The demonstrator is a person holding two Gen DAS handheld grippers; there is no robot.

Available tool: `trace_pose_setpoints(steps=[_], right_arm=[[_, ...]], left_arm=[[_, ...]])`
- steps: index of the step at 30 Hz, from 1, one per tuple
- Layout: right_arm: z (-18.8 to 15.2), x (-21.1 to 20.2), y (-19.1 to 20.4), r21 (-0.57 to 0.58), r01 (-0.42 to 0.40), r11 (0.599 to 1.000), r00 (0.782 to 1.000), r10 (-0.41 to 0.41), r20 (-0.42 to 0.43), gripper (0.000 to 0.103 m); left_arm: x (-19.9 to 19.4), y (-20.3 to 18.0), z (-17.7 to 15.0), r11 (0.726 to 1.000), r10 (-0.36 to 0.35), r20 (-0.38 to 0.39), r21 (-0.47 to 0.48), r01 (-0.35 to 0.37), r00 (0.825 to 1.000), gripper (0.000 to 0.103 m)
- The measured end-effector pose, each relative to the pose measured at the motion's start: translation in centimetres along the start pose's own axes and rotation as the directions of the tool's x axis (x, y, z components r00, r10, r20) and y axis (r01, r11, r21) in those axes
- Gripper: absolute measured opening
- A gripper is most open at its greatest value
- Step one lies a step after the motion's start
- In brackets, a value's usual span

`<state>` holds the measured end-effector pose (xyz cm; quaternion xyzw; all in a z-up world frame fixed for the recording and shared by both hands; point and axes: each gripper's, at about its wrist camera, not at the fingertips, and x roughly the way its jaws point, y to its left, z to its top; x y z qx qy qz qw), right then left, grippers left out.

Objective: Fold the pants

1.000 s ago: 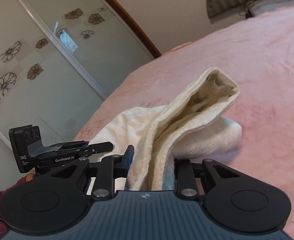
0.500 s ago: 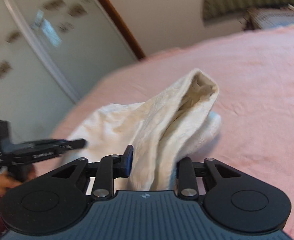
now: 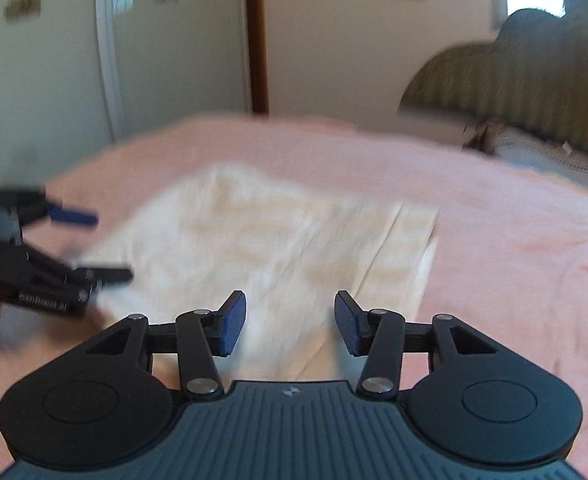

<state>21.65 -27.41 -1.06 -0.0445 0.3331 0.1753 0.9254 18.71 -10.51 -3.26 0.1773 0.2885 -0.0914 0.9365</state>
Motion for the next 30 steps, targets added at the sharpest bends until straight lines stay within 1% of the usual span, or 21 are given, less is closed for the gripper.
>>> trace_pose_setpoints(steps=[1,2,3,4,5,6,7,8,11,12,14,15,16,17,19,21,24,25,26,28,30], right_arm=[[-0.5,0.6,0.0,-0.02,0.021,1.0,1.0,-0.021,-0.021,0.047],[-0.9,0.6,0.0,-0.009,0.066,0.998,0.997,-0.066,-0.026,0.047],[-0.9,-0.1,-0.3,0.032,0.109,0.993,0.994,-0.109,-0.022,0.047],[-0.8,-1.1,-0.4,0.071,0.114,0.991,0.993,-0.115,-0.003,0.05],[-1.0,-2.2,-0.2,0.1,0.085,0.991,0.995,-0.089,0.035,0.05],[-1.3,-3.3,0.3,0.121,0.024,0.992,0.997,-0.033,0.07,0.05],[-1.6,-3.7,0.6,0.127,-0.022,0.992,0.997,0.012,0.076,0.05],[-1.9,-3.4,1.0,0.122,-0.047,0.991,0.997,0.039,0.064,0.051],[-2.9,-1.5,1.6,0.09,-0.008,0.996,1.0,0.007,0.015,0.051],[-3.0,-1.8,1.4,0.125,-0.009,0.992,1.0,0.006,0.028,0.051],[-2.6,-3.2,1.7,0.182,0.007,0.983,0.998,-0.017,0.054,0.053],[-2.4,-4.1,2.4,0.173,0.006,0.985,0.995,-0.022,0.092,0.053],[-2.3,-4.7,3.0,0.148,-0.007,0.989,0.993,-0.011,0.118,0.055],[-2.2,-4.7,3.6,0.118,-0.019,0.993,0.992,0.004,0.125,0.064],[-2.3,-3.3,4.4,0.076,0.007,0.997,0.997,-0.012,0.075,0.071],[-2.9,-1.7,4.2,0.086,0.031,0.996,0.999,-0.031,0.006,0.07],[-3.1,-4.1,5.1,0.181,0.03,0.983,0.998,-0.041,0.056,0.072],[-3.1,-5.0,5.4,0.203,0.032,0.979,0.997,-0.047,0.068,0.077],[-3.1,-6.0,6.0,0.223,0.034,0.974,0.995,-0.054,0.083,0.087],[-3.4,-7.6,7.1,0.216,0.043,0.975,0.994,-0.065,0.093,0.097],[-3.6,-8.4,8.3,0.18,0.077,0.981,0.994,-0.09,0.062,0.099]], left_arm=[[-0.6,0.1,0.0,1.0,0.001,0.005,-0.017,-0.001,1.0,0.081],[-1.4,0.4,0.0,0.999,-0.004,0.01,-0.044,0.004,1.0,0.08],[-2.0,0.6,0.0,0.997,-0.012,0.015,-0.071,0.013,1.0,0.081],[-2.6,0.6,-0.2,0.995,-0.028,0.022,-0.094,0.03,0.999,0.083],[-2.8,0.5,-0.4,0.994,-0.041,0.022,-0.096,0.042,0.999,0.084],[-2.6,0.1,-0.5,0.995,-0.041,0.012,-0.087,0.042,0.999,0.085],[-2.0,-0.5,-0.8,0.997,-0.027,-0.006,-0.073,0.027,1.0,0.086],[-1.4,-0.8,-1.0,0.997,-0.016,-0.016,-0.073,0.015,1.0,0.086],[-1.6,-0.2,-1.0,0.988,-0.03,-0.049,-0.156,0.022,0.998,0.085],[-2.2,0.1,-0.9,0.984,-0.032,-0.054,-0.179,0.022,0.998,0.085],[-3.7,0.3,-0.9,0.98,-0.037,-0.031,-0.195,0.03,0.999,0.087],[-4.1,0.1,-1.0,0.982,-0.039,-0.029,-0.188,0.032,0.999,0.089],[-4.0,-0.2,-1.1,0.984,-0.04,-0.034,-0.175,0.033,0.999,0.09],[-3.7,-0.6,-1.2,0.987,-0.033,-0.047,-0.16,0.025,0.998,0.091],[-3.2,-1.0,-1.5,0.985,-0.028,-0.073,-0.173,0.015,0.997,0.091],[-3.5,-0.8,-1.6,0.977,-0.042,-0.088,-0.214,0.022,0.995,0.09],[-4.7,-0.9,-1.9,0.976,-0.044,-0.079,-0.215,0.026,0.996,0.09],[-5.0,-1.0,-2.0,0.978,-0.041,-0.081,-0.208,0.023,0.996,0.09],[-5.3,-1.1,-2.1,0.978,-0.041,-0.084,-0.206,0.023,0.996,0.09],[-5.8,-1.3,-2.3,0.975,-0.048,-0.092,-0.22,0.027,0.995,0.09],[-6.3,-1.4,-2.6,0.973,-0.054,-0.106,-0.229,0.029,0.993,0.091]])
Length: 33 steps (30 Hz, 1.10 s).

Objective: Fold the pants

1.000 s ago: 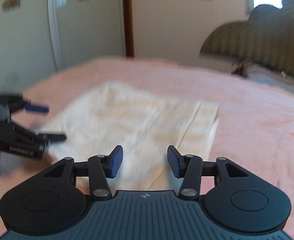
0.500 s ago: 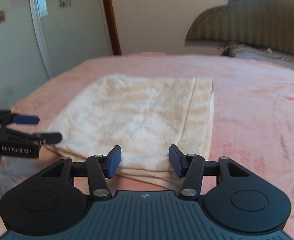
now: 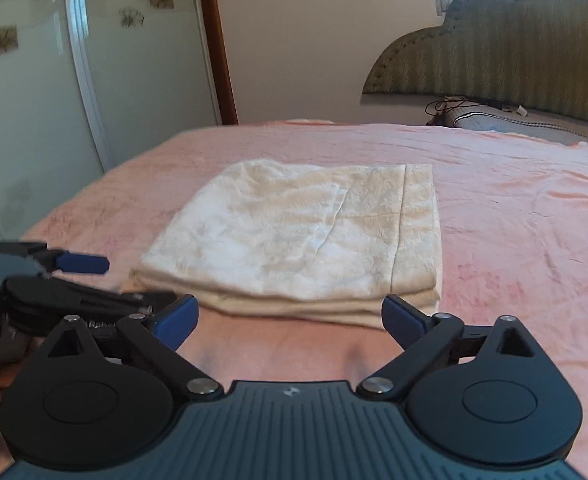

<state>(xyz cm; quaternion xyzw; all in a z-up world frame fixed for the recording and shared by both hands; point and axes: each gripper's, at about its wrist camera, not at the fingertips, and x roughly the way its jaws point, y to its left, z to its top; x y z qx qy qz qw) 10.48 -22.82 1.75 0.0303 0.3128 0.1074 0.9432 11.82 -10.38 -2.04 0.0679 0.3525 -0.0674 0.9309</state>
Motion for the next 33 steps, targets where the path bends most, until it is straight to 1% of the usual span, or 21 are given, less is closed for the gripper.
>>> trace_pose_setpoints(steps=[3,6,7,8,9,10,12,13,15,16,19,25,33], right_arm=[[-0.6,-1.1,1.5,-0.066,0.052,0.996,0.998,-0.054,-0.026,0.099],[-0.8,-2.4,2.5,-0.072,0.113,0.991,0.993,-0.116,-0.034,0.099],[-0.9,-2.8,2.7,-0.061,0.106,0.992,0.994,-0.107,-0.021,0.1],[-1.0,-3.1,2.6,-0.041,0.084,0.996,0.996,-0.084,-0.003,0.103],[-1.3,-3.2,2.3,-0.013,0.052,0.999,0.998,-0.052,0.019,0.103],[-1.6,-2.9,2.0,0.013,0.039,0.999,0.999,-0.039,0.021,0.103],[-2.0,-1.5,1.5,0.051,0.069,0.996,0.998,-0.068,-0.017,0.103],[-2.4,-0.8,1.4,0.057,0.085,0.995,0.996,-0.084,-0.031,0.103],[-3.1,0.4,1.1,0.058,0.104,0.993,0.993,-0.1,-0.069,0.103],[-3.3,0.8,1.0,0.06,0.101,0.993,0.992,-0.096,-0.081,0.103],[-4.2,1.5,0.7,0.079,0.084,0.993,0.993,-0.076,-0.094,0.103],[-4.8,2.2,0.4,0.09,0.09,0.992,0.991,-0.079,-0.111,0.103],[-5.4,2.7,0.9,0.043,0.111,0.993,0.988,-0.106,-0.109,0.103]], left_arm=[[-0.6,-0.2,-0.8,1.0,-0.003,-0.044,0.005,0.003,0.999,0.091],[-1.1,0.0,-1.9,1.0,0.017,-0.065,-0.014,-0.018,0.998,0.092],[-1.1,0.2,-2.3,0.999,0.016,-0.062,-0.029,-0.018,0.998,0.093],[-1.0,0.3,-2.7,0.998,0.018,-0.058,-0.052,-0.021,0.998,0.094],[-0.8,0.4,-3.1,0.997,0.027,-0.056,-0.077,-0.031,0.998,0.094],[-0.5,0.5,-3.4,0.994,0.037,-0.06,-0.097,-0.043,0.997,0.094],[0.1,0.5,-4.0,0.992,0.051,-0.073,-0.111,-0.059,0.996,0.096],[0.3,0.4,-4.3,0.992,0.057,-0.063,-0.106,-0.064,0.996,0.099],[0.2,0.3,-4.5,0.992,0.082,-0.033,-0.094,-0.084,0.996,0.102],[0.2,0.3,-4.5,0.992,0.083,-0.028,-0.088,-0.085,0.996,0.103],[0.4,0.3,-4.6,0.993,0.079,-0.021,-0.089,-0.08,0.997,0.103],[0.5,0.5,-5.0,0.991,0.07,-0.001,-0.112,-0.07,0.998,0.103],[0.4,0.4,-5.3,0.991,0.074,0.018,-0.113,-0.071,0.997,0.103]])
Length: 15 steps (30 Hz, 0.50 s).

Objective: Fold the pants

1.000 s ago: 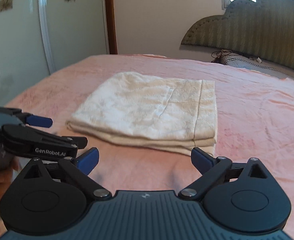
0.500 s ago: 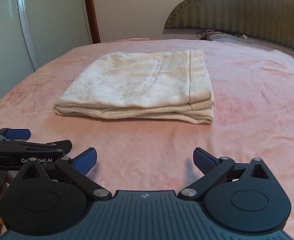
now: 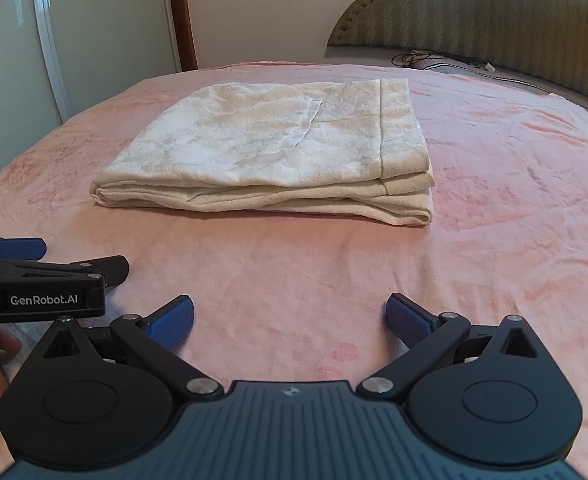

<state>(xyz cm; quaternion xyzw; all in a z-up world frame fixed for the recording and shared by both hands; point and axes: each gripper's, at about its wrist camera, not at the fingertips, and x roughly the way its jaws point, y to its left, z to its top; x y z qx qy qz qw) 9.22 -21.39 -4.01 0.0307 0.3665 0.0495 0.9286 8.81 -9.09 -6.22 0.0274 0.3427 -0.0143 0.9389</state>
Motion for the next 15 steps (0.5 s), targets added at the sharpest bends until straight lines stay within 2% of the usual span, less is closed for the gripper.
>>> trace_pose_setpoints(steps=[15], right_arm=[[-0.51,0.17,0.41,-0.023,0.017,1.0,1.0,-0.017,0.024,0.103]], left_arm=[[-0.16,0.12,-0.17,1.0,0.002,0.012,0.001,-0.002,1.0,0.103]])
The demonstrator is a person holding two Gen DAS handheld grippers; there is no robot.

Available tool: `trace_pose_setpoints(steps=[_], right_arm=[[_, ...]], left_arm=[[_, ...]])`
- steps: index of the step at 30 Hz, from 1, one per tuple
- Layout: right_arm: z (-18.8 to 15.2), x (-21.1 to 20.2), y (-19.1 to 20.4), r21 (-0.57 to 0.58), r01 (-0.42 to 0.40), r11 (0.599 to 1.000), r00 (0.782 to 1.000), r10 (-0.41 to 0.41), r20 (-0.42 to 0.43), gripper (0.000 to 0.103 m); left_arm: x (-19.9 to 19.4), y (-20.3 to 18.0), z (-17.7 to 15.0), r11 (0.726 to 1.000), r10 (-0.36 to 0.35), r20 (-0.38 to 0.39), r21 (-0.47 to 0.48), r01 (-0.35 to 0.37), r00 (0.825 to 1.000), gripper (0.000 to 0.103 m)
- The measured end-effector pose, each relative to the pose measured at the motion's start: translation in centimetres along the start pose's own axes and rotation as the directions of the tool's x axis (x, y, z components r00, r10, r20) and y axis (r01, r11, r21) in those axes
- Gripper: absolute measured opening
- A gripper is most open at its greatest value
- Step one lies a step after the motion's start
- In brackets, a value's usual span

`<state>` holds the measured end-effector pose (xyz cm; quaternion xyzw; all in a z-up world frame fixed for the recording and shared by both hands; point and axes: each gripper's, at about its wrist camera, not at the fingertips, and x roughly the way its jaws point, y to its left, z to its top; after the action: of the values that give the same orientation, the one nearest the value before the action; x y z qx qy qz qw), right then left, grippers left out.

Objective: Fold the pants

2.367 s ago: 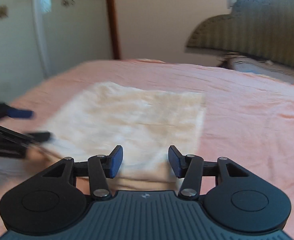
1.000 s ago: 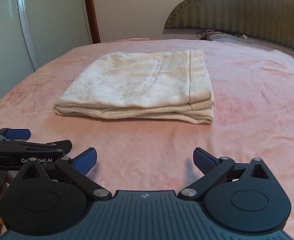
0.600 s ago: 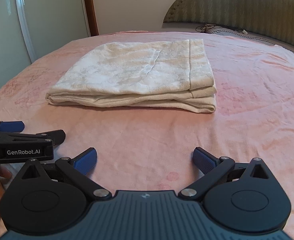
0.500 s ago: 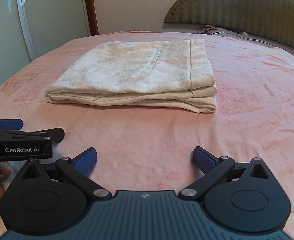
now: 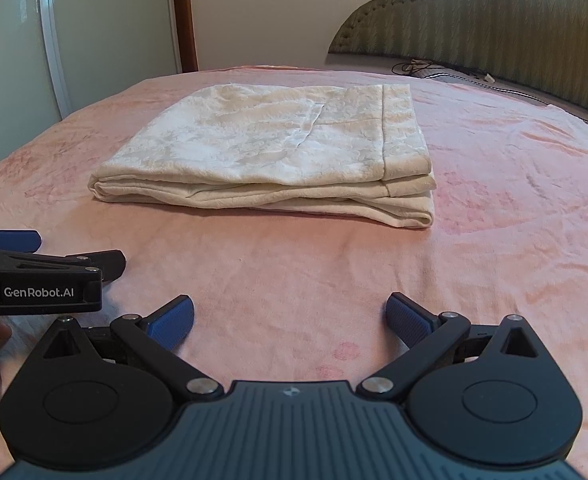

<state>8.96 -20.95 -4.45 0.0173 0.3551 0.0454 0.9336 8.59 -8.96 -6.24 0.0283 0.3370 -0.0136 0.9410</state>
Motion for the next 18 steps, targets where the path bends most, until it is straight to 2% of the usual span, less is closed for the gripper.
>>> trace_pose_setpoints(steps=[7,18], right_arm=[[-0.06,-0.13,-0.22,0.018,-0.008,1.0,1.0,0.008,0.013,0.103],[-0.01,0.08,0.14,-0.001,0.009,1.0,1.0,-0.009,0.004,0.103]], left_arm=[[-0.39,0.02,-0.36,1.0,-0.025,0.014,0.01,0.025,1.0,0.103],[-0.22,0.0,-0.37,1.0,-0.025,0.008,0.005,0.025,1.0,0.103]])
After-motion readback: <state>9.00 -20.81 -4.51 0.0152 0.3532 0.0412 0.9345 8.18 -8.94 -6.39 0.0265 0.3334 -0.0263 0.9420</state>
